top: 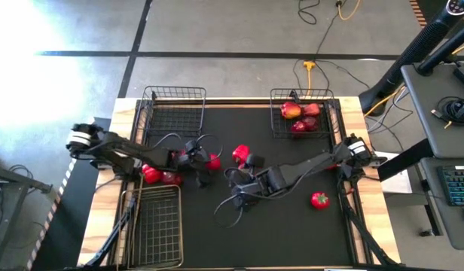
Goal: Sort produce into baskets
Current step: Put the tomato into the left black wire basket
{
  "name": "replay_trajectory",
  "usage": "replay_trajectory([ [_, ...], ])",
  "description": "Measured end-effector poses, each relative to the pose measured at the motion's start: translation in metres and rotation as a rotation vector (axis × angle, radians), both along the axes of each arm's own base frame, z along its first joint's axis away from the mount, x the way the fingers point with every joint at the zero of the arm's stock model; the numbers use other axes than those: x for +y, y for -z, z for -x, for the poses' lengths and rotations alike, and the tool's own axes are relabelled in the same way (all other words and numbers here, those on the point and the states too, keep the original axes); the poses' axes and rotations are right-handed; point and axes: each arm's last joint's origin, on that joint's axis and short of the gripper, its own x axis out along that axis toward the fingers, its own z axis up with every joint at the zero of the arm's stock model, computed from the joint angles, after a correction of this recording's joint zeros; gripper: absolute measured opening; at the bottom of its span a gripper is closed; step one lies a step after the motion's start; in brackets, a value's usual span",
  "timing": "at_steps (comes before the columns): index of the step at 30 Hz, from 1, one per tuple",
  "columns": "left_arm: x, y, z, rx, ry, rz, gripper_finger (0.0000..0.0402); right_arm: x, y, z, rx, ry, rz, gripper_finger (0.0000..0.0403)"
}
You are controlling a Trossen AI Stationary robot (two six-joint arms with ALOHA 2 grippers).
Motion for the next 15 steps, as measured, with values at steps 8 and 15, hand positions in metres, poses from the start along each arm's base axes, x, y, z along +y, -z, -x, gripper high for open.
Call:
replay_trajectory([
  [8, 0.008, 0.02, -0.019, 0.027, -0.031, -0.02, 0.0337, -0.003, 0.036, 0.011, 0.081, 0.053, 0.009, 0.0393],
  [15, 0.007, 0.034, -0.04, -0.015, -0.022, -0.028, 0.0332, -0.006, 0.063, 0.015, 0.076, 0.065, 0.034, 0.0393],
])
